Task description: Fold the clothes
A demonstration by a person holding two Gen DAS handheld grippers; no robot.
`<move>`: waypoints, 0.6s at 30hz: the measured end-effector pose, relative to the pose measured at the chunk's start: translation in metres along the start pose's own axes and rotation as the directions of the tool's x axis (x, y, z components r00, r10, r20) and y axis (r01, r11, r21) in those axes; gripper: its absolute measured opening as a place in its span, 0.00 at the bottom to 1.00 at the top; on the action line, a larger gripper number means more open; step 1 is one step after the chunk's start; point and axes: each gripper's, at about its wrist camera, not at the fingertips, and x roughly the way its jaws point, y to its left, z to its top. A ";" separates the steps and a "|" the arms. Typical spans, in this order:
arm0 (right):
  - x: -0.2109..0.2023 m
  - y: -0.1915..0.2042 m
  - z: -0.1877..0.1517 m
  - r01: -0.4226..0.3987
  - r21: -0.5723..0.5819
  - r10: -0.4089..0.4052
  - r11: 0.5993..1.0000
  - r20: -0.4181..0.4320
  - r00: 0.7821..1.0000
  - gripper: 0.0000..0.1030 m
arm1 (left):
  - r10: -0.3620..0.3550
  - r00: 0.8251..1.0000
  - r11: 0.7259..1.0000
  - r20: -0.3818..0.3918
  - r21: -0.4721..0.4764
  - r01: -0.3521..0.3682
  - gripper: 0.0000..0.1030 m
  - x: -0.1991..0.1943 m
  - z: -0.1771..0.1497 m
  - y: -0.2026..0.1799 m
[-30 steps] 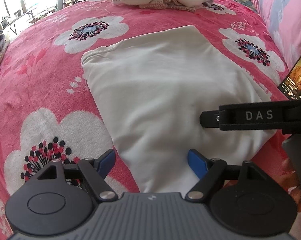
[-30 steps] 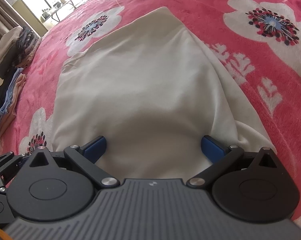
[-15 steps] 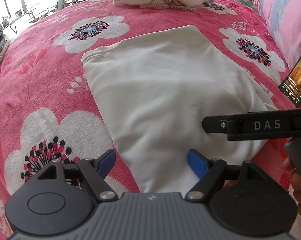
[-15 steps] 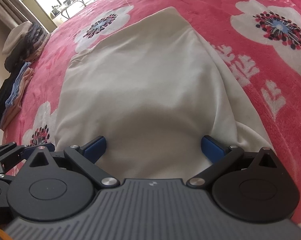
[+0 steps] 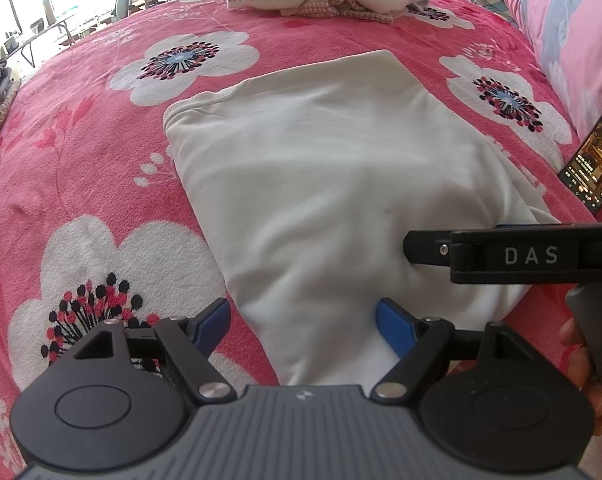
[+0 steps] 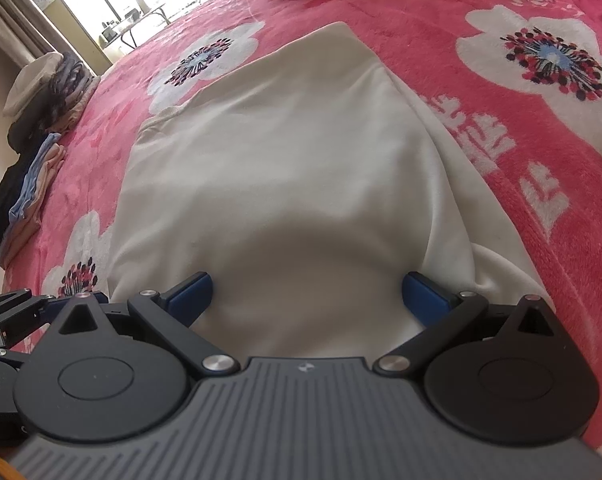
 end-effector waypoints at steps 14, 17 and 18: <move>-0.001 -0.004 -0.002 -0.032 -0.027 0.032 0.999 0.005 0.999 0.99 | -0.009 0.999 0.998 0.048 -0.061 0.012 0.79 -0.009 0.002 0.015; -0.001 -0.004 -0.003 -0.034 -0.025 0.034 0.999 0.009 0.999 0.99 | -0.013 0.997 0.994 0.082 -0.111 0.022 0.79 -0.016 0.003 0.028; -0.001 -0.003 -0.003 -0.033 -0.026 0.034 0.999 0.011 0.999 0.99 | -0.014 0.996 0.991 0.093 -0.128 0.026 0.79 -0.019 0.004 0.032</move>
